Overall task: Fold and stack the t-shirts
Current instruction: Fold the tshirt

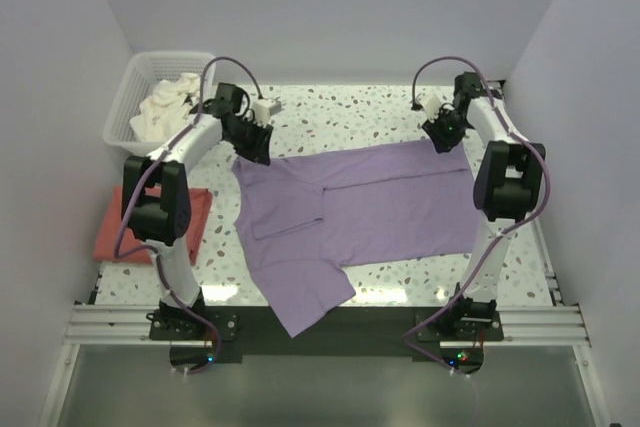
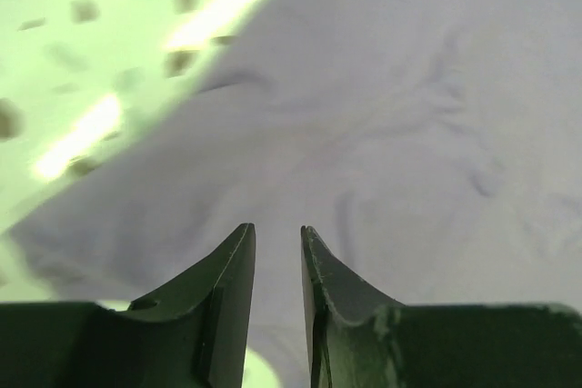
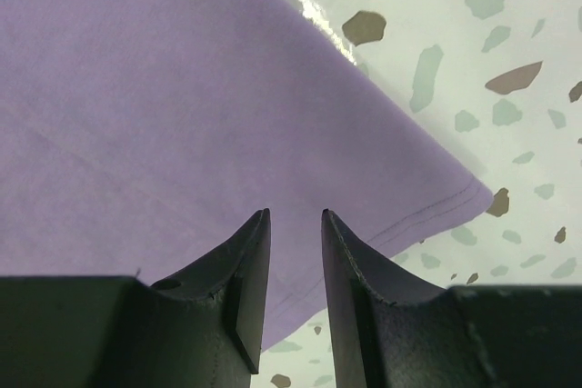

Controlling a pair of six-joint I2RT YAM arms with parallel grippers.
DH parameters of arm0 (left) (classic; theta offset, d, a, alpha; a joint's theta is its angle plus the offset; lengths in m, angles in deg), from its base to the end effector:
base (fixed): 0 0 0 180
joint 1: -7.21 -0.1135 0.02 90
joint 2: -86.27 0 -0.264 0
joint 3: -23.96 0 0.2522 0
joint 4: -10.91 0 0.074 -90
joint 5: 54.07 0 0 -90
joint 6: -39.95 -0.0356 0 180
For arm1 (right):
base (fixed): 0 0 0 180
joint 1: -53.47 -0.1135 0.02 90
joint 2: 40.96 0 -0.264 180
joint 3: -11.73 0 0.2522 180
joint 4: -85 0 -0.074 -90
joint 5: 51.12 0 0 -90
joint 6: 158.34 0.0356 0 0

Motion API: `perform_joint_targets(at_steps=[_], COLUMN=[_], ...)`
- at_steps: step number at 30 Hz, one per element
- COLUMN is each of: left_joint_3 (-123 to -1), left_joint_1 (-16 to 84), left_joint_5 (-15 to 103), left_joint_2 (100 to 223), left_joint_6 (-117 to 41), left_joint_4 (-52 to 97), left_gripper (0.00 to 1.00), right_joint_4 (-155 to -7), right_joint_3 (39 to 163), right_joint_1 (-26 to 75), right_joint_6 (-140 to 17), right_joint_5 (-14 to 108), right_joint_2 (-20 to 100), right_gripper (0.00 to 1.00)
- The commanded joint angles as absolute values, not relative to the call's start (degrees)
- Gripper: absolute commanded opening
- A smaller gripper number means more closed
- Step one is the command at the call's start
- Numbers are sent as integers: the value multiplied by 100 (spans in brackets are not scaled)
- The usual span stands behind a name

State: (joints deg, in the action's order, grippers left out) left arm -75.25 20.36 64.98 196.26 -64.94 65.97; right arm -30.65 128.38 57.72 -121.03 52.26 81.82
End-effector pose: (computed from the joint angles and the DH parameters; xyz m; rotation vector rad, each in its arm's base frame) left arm 0.3866 -0.1081 0.2185 0.7808 2.5232 -0.6746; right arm 0.4494 -0.0251 0.2061 -1.1711 2.4690 0.0577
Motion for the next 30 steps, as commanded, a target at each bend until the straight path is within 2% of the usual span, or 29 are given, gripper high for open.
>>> perform_joint_targets(at_steps=[1,8,20,24,30], left_joint_3=[-7804,-8235,-8376,-8411,-8428], left_joint_1=[1759,1223,1178,1178,1178], left_joint_5=[5538,4955,4524,4428,4427], left_joint_2=[19525,19981,20545,20650,20764], left_joint_6=[-5973,-5655,-5462,-5392,-5295], left_joint_4=[6194,6255,6413,6352,6264], left_gripper=[31,31,27,27,27], right_joint_4=[-3474,-4019,-4502,-4582,-4582], right_joint_3=[13069,13069,12938,12902,12902], right_joint_1=[5620,5479,5391,5391,5391], right_joint_6=[-11818,-11554,-11475,-11475,-11484], right_joint_5=[5198,4873,4363,4231,4151], right_joint_2=[8331,8569,8850,8885,8903], right_gripper=[33,32,31,26,25])
